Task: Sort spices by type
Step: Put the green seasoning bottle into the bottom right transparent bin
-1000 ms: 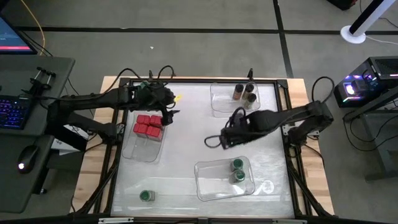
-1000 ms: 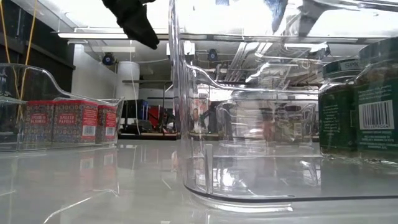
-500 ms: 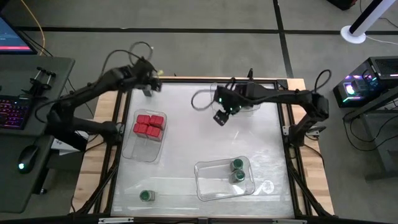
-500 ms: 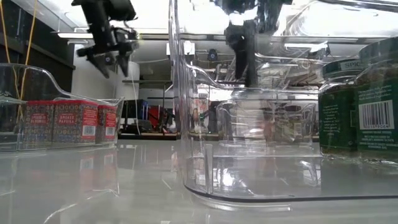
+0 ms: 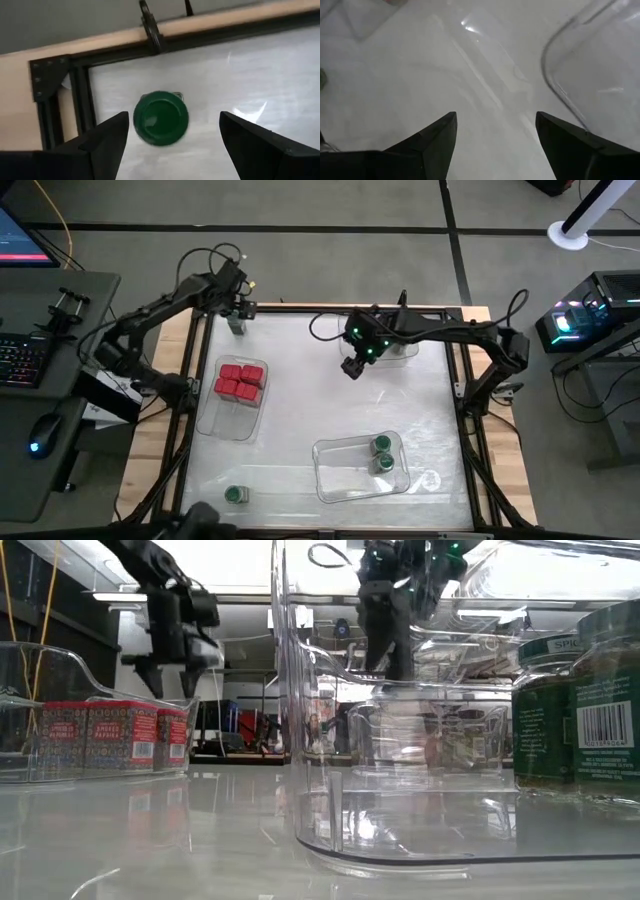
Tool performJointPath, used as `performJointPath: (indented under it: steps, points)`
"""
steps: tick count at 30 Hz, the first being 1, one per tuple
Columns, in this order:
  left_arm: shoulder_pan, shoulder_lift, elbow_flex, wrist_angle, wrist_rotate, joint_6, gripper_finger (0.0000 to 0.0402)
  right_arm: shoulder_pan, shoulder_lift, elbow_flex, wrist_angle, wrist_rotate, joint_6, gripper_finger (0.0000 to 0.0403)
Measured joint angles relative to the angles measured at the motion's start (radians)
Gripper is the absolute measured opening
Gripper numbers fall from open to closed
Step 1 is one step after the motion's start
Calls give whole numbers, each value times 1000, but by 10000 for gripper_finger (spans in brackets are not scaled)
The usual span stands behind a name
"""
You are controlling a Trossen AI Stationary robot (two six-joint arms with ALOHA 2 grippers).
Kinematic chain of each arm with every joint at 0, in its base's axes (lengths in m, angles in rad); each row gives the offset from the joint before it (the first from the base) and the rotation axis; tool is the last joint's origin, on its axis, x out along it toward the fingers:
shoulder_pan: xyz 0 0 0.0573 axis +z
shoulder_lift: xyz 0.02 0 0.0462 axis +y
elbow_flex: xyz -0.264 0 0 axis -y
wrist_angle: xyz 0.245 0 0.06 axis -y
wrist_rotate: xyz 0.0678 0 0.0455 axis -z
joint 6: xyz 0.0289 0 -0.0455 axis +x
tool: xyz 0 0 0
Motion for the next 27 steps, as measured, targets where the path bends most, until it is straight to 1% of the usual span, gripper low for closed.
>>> performJointPath:
  steps: [4,6,12,18,22,24,27]
  points:
    - [36,81,0,-6,7,44,298,34,0,0,42,14,54,267]
    - [55,102,0,-5,16,50,298,51,0,0,58,21,83,267]
    - [88,143,0,29,43,116,298,91,0,0,97,89,143,267]
    - [121,216,0,37,168,143,298,106,0,0,110,97,191,267]
    - [122,245,0,28,186,173,297,106,0,0,102,98,201,267]
    - [119,244,0,35,183,186,287,106,0,0,97,98,215,267]
    - [116,225,0,40,156,188,254,106,0,0,97,99,216,267]
